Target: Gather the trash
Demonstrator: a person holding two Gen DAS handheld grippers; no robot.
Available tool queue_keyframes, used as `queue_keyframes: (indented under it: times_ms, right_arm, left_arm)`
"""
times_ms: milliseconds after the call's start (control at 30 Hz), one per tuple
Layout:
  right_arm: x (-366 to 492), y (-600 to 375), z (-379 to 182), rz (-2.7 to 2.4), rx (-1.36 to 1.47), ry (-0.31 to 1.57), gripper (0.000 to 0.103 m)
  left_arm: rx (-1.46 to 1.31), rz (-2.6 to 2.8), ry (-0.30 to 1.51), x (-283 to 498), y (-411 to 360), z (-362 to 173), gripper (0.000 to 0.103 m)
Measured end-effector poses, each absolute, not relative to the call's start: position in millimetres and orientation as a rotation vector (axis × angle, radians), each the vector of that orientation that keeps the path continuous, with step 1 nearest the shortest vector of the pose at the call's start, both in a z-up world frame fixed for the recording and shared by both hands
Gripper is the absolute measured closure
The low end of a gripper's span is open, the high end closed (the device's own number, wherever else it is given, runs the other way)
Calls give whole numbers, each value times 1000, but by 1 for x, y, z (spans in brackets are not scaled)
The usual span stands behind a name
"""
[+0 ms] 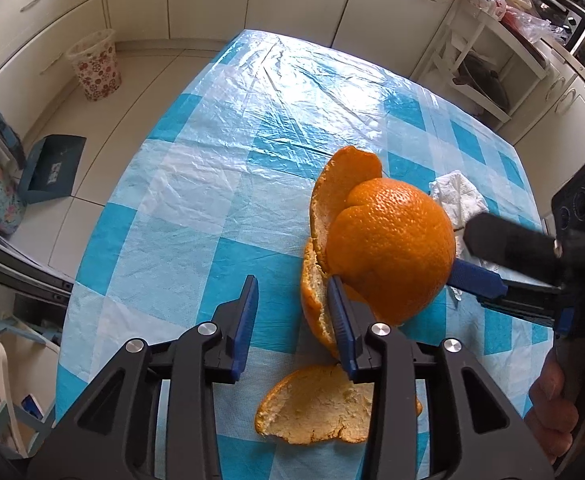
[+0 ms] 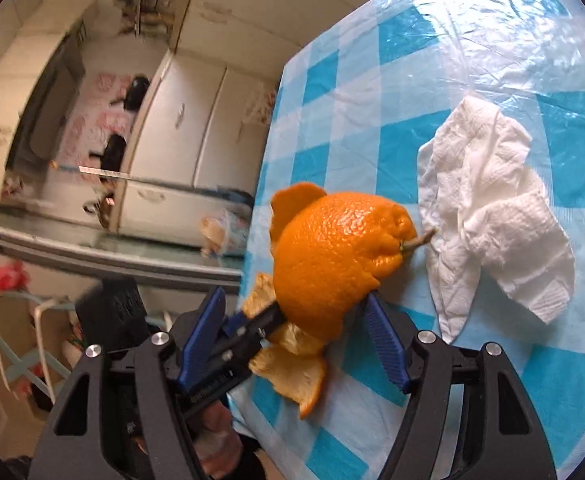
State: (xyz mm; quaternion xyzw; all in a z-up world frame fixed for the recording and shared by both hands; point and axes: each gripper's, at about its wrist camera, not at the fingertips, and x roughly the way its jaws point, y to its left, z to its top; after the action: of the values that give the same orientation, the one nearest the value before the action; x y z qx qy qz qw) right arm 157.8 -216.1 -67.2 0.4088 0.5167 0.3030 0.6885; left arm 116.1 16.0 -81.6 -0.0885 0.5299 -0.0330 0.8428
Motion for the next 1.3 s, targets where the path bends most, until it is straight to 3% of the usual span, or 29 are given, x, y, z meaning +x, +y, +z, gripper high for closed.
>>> queue_keyframes:
  times_ms: [67,167,233,300,467,633,700,800,1067,1300]
  right_arm:
    - [160,-219,-79,656,993,1143,35]
    - [159,-224,-85,642,1048,1098,44]
    - [158,-227,-86,638,1058,1065,58]
    - [157,-228,-86,652,1072,1045,79]
    - [155,-226,-60,744,1030,952,95]
    - [145,-240,-26,802,1022,818,95]
    - [140,-255,-14,792,1016,779,95]
    - [127,-282,-3,755,1002,737,95]
    - [80,-374,14,558,1005,622,95]
    - [27,-453,4,243,995,609,95]
  left_arm:
    - [-178,-68,1117,116,14,-82,67]
    - [-169,-61,1112,116,13,-81,66]
    - [-169,-61,1113,116,12,-81,65]
    - [-166,-58,1117,116,12,-83,65]
    - [-163,-56,1115,118,12,-84,65]
    - [-161,-55,1110,118,12,-84,66]
    - [-155,-54,1100,117,12,-83,85]
    - [-180,-95,1067,114,10,-75,97]
    - [-279,-243,1001,104,-3,-45,97]
    - [-236,-368,961,86,-60,-12,97]
